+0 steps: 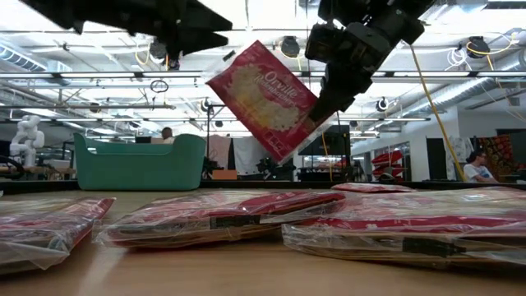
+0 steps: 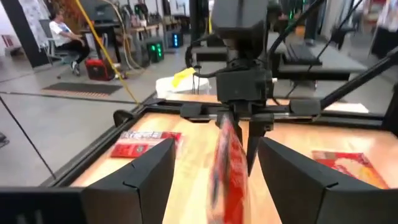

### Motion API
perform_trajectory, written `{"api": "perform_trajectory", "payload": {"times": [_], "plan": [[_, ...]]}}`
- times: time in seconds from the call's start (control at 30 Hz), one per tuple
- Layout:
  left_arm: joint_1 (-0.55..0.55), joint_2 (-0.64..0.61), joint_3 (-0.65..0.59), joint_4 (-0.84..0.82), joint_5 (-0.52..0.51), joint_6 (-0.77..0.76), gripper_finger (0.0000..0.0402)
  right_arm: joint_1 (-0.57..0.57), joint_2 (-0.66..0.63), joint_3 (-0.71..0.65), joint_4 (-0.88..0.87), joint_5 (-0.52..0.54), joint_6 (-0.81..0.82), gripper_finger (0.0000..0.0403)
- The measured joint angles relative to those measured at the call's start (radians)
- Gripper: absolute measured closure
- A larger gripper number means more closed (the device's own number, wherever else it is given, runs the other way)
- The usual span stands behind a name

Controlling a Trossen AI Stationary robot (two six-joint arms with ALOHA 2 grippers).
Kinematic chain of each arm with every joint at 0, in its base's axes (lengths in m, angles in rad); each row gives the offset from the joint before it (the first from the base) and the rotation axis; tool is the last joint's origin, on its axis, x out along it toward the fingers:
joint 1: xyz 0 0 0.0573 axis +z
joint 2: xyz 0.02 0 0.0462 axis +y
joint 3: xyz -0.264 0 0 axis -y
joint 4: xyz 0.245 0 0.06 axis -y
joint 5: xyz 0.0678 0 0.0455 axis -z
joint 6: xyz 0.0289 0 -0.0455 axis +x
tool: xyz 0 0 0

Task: Sort popcorn bags into baskets
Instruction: Put the red popcorn bag into the green bin

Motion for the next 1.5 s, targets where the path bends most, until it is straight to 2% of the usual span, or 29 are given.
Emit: {"api": "perform_trajectory", "payload": {"times": [0.17, 0.27, 0.37, 0.47, 0.57, 0.67, 0.73, 0.9, 1.0, 1.2, 1.37, 1.5], "plan": [[0.025, 0.074, 0.094, -0.14, 0.067, -0.006, 0.0167, 0.0, 0.008, 0.001, 0.002, 0.003, -0.002, 0.0393], [0.036, 0.126, 0.105, -0.135, 0.12, -0.003, 0.0169, 0.0, 0.008, 0.001, 0.006, 0.012, -0.006, 0.0393], [0.039, 0.167, 0.104, -0.123, 0.131, -0.01, 0.0186, 0.0, 0.007, 0.001, 0.005, 0.031, -0.011, 0.0393], [0.039, 0.199, 0.104, -0.104, 0.131, -0.014, 0.023, 0.0, 0.008, 0.001, 0.009, 0.033, -0.035, 0.0393], [0.039, 0.222, 0.104, -0.075, 0.131, -0.01, 0.0294, 0.0, 0.008, 0.001, 0.021, 0.042, -0.055, 0.0393], [0.039, 0.223, 0.104, -0.086, 0.13, -0.008, 0.0363, 0.0, 0.008, 0.001, 0.024, 0.102, -0.07, 0.0393], [0.039, 0.22, 0.104, -0.092, 0.128, -0.006, 0.0383, 0.0, 0.008, 0.0, 0.029, 0.13, -0.092, 0.0391], [0.031, 0.161, 0.104, -0.158, 0.152, 0.02, 0.0366, 0.0, 0.006, -0.024, 0.115, 0.133, -0.128, 0.0352], [0.019, 0.101, 0.087, -0.194, 0.155, 0.025, 0.0375, 0.0, 0.007, -0.036, 0.149, 0.134, -0.148, 0.0316], [0.012, -0.069, -0.032, -0.155, 0.152, 0.024, 0.0384, -0.002, 0.007, -0.112, 0.328, 0.14, -0.162, 0.0255], [0.015, -0.174, -0.21, 0.098, 0.147, 0.021, 0.0368, -0.001, 0.007, -0.219, 0.652, 0.138, -0.154, 0.023], [0.015, -0.178, -0.326, 0.309, 0.136, 0.035, 0.0375, -0.001, 0.007, -0.295, 0.944, 0.136, -0.106, 0.0228]]}}
